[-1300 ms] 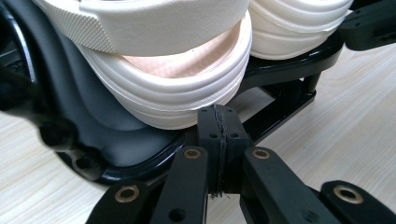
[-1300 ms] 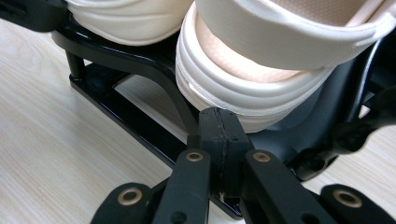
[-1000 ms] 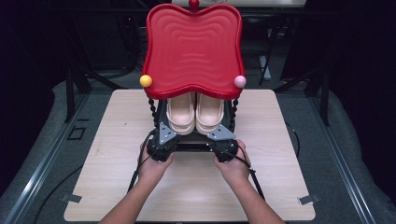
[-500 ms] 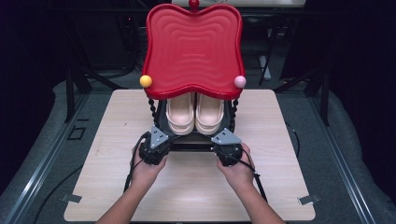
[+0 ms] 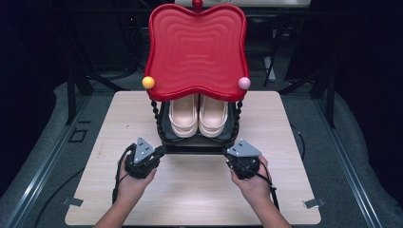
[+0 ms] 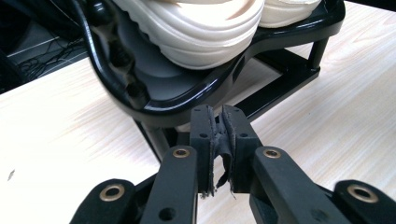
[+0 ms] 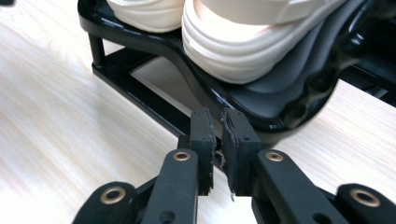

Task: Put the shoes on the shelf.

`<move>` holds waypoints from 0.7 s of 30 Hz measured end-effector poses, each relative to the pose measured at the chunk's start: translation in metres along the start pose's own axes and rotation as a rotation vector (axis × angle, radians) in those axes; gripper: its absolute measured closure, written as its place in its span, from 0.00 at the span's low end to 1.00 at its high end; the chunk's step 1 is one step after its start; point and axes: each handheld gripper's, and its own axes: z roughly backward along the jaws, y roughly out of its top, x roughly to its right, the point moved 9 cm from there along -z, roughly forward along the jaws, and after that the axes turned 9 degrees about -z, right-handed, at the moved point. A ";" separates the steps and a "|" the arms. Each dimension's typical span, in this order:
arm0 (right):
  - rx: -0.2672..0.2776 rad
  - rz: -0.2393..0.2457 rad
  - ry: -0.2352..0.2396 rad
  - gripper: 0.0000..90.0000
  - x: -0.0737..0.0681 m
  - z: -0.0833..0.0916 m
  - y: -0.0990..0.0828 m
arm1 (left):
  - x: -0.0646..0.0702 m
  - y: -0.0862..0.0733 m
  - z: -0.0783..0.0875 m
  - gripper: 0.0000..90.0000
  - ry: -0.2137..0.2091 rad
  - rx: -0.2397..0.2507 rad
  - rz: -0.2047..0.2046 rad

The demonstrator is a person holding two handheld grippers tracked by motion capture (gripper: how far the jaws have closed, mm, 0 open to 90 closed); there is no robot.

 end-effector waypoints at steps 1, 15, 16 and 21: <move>-0.005 -0.002 -0.001 0.91 0.001 0.003 -0.002 | 0.000 -0.001 0.003 0.92 -0.001 0.006 0.006; 0.008 -0.063 0.011 0.74 0.015 0.035 -0.037 | -0.009 -0.037 0.044 0.70 0.027 0.011 0.043; 0.002 -0.060 0.004 0.73 0.017 0.036 -0.040 | -0.010 -0.041 0.044 0.69 0.028 0.008 0.049; -0.007 -0.083 0.026 0.70 0.018 0.037 -0.052 | -0.009 -0.056 0.047 0.64 0.017 -0.012 0.062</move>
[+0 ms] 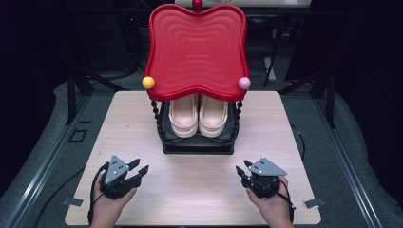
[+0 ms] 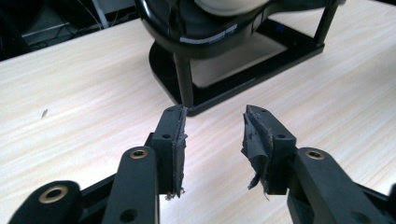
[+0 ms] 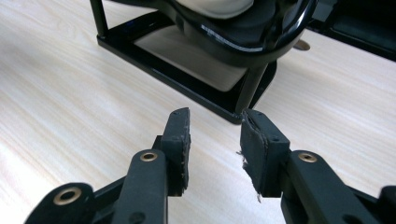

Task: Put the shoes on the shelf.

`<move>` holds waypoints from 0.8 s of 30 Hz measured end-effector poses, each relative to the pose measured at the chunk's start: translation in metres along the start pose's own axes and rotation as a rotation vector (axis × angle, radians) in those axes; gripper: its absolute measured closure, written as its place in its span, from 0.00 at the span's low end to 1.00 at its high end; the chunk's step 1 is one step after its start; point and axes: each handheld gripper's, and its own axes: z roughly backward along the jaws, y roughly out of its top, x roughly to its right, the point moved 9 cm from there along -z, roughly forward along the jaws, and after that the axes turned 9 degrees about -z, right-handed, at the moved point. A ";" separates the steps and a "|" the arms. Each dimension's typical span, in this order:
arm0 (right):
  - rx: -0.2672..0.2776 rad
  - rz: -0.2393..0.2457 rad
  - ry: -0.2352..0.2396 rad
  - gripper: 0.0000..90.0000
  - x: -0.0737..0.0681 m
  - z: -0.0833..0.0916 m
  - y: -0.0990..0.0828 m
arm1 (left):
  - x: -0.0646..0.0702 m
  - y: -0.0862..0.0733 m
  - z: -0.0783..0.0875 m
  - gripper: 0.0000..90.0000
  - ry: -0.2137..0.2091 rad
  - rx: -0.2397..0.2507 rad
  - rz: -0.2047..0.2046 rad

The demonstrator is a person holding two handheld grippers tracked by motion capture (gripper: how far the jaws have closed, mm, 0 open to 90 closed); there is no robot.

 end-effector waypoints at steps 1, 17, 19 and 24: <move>-0.009 0.003 -0.003 0.70 0.001 0.000 -0.004 | 0.000 -0.003 0.000 0.62 -0.001 -0.002 -0.002; -0.051 -0.017 0.028 0.63 -0.001 -0.025 -0.035 | 0.010 -0.035 -0.019 0.57 -0.022 -0.058 -0.022; -0.070 -0.008 0.029 0.63 -0.002 -0.029 -0.038 | 0.011 -0.038 -0.021 0.57 -0.030 -0.064 -0.018; -0.051 0.022 0.000 0.55 -0.001 -0.033 -0.038 | 0.011 -0.040 -0.024 0.53 0.003 -0.064 -0.050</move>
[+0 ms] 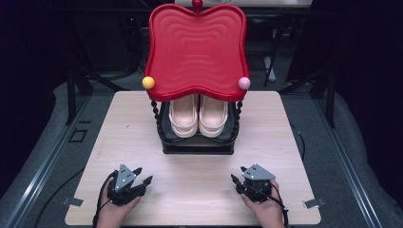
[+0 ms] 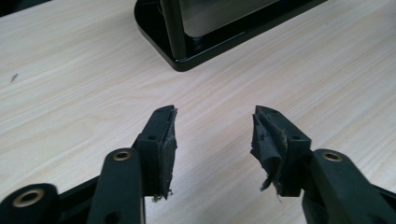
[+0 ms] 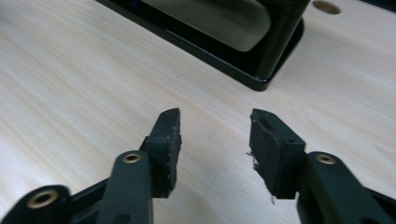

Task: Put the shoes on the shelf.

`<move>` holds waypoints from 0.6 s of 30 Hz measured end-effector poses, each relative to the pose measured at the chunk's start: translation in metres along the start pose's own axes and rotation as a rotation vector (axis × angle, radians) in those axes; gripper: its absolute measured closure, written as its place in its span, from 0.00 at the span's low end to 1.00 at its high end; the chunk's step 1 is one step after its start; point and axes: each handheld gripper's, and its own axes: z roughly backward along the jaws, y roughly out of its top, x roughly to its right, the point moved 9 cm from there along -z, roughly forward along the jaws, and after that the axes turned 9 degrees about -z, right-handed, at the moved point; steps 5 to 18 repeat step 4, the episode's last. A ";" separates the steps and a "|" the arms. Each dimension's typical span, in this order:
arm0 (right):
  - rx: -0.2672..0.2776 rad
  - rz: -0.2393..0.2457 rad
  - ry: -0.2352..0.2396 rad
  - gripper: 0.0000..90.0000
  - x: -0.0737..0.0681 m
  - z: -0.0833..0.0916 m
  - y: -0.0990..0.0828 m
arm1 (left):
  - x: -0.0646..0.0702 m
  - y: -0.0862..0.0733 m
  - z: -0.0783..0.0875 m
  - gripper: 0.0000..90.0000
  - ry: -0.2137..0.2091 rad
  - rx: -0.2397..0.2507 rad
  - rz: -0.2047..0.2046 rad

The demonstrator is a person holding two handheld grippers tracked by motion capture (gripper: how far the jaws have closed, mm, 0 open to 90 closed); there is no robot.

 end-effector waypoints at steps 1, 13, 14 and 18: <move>0.006 0.003 -0.010 0.55 0.001 0.000 0.001 | 0.000 0.000 0.000 0.52 0.003 0.002 -0.009; 0.006 0.016 -0.011 0.53 0.003 0.000 0.001 | 0.003 0.000 -0.002 0.52 -0.018 -0.008 0.005; 0.006 0.016 -0.011 0.53 0.003 0.000 0.001 | 0.003 0.000 -0.002 0.52 -0.018 -0.008 0.005; 0.006 0.016 -0.011 0.53 0.003 0.000 0.001 | 0.003 0.000 -0.002 0.52 -0.018 -0.008 0.005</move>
